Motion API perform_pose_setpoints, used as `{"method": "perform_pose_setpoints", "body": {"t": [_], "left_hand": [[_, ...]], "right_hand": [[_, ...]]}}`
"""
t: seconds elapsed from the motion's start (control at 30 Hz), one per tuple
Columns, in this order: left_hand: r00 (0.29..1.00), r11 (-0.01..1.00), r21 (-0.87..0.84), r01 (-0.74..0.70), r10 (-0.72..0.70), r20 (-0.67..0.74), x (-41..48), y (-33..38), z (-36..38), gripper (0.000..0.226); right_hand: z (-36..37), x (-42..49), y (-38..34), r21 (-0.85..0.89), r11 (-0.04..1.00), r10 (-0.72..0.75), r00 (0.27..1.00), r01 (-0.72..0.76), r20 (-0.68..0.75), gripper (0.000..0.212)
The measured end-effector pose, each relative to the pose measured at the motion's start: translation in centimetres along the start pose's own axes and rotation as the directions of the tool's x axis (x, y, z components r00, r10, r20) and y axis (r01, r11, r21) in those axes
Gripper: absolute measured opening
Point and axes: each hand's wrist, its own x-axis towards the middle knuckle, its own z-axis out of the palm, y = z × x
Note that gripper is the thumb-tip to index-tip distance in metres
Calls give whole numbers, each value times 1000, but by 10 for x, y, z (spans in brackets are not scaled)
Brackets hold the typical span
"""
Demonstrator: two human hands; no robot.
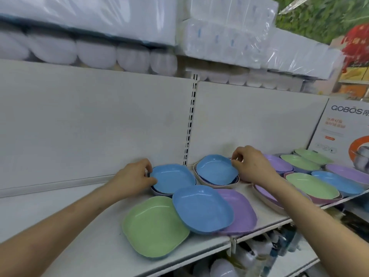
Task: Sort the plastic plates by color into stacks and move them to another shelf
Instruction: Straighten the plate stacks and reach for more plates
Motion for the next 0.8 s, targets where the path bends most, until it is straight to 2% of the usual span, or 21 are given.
{"method": "perform_pose_setpoints", "body": {"t": [0.07,0.23,0.6,0.8], "left_hand": [[999,999,33,38,-37,-26,-1,4,2,23],[988,985,90,144,-138,-73,-5,14,7,28],[957,948,150,280,-263,-123,-9,34,19,35],[945,941,147,306,-281,-166,-10,38,19,31]], "right_hand": [[7,19,11,-26,999,-28,999,29,39,4],[24,46,27,-26,996,-84,989,88,122,10],[38,61,38,21,990,-142,970,141,197,16],[38,55,44,94,984,-164,976,151,145,19]]}}
